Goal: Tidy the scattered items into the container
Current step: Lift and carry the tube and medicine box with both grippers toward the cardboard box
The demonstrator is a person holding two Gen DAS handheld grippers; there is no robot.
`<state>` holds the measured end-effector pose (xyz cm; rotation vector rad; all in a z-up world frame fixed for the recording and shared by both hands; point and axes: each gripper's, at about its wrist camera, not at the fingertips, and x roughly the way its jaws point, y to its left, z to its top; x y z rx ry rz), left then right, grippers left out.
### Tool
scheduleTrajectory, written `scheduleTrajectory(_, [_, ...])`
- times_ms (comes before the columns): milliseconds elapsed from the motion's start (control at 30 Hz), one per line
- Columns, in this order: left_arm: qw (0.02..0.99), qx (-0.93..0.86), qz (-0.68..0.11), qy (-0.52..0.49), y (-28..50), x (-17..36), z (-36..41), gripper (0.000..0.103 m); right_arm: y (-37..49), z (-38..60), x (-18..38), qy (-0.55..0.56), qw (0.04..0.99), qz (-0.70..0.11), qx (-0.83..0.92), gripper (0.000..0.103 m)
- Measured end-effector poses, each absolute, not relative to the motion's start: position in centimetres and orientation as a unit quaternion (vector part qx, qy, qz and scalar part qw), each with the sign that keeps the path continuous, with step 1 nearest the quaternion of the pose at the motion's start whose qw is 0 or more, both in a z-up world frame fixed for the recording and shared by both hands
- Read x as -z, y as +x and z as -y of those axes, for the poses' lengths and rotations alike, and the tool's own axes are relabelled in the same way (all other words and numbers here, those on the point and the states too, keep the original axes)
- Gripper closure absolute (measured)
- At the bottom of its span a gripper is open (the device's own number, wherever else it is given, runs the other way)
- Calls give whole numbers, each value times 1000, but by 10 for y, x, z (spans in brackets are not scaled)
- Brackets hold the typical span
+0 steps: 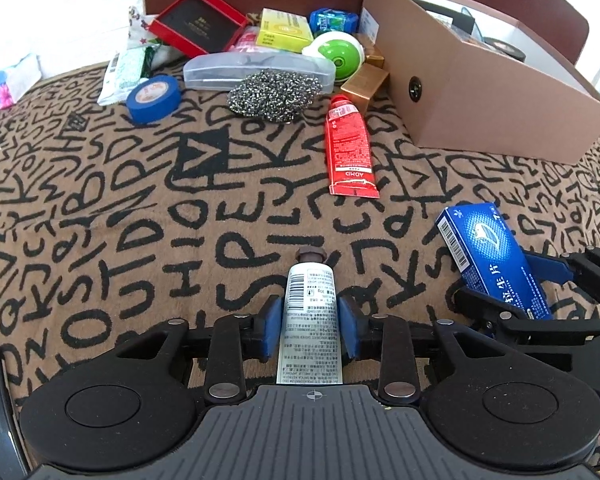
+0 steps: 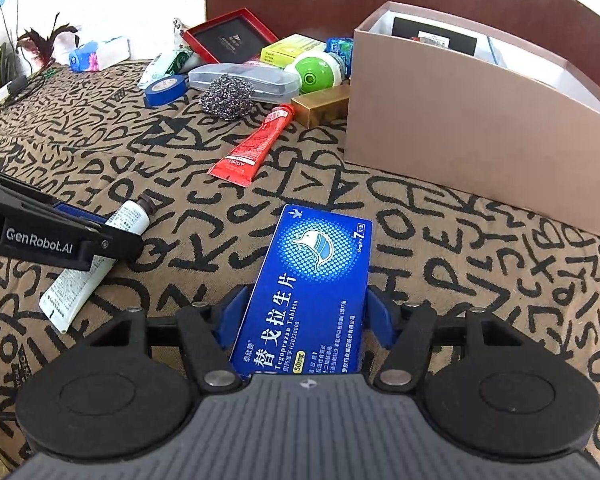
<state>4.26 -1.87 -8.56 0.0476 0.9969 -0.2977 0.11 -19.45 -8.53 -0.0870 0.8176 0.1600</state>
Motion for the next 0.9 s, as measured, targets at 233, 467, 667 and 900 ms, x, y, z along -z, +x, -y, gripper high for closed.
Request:
scheduleTrajectory(233, [871,138,-471,35,45,87,23,64,4,199,88,-23,916,-391,-84,37])
scheduleTrajectory(467, [871,142,-470,19,40,76,23,75,-9,205,75,-10,924,-371,-92,40])
scheduleTrajectory(667, [882,165,-441,23,35,47,35,75,-14,213,54,-1,936,-337,-97,40])
scheduleTrajectory(900, [894,207,-397,19,44,7,60,75,-14,229,27,-6,953,-293,-81,40])
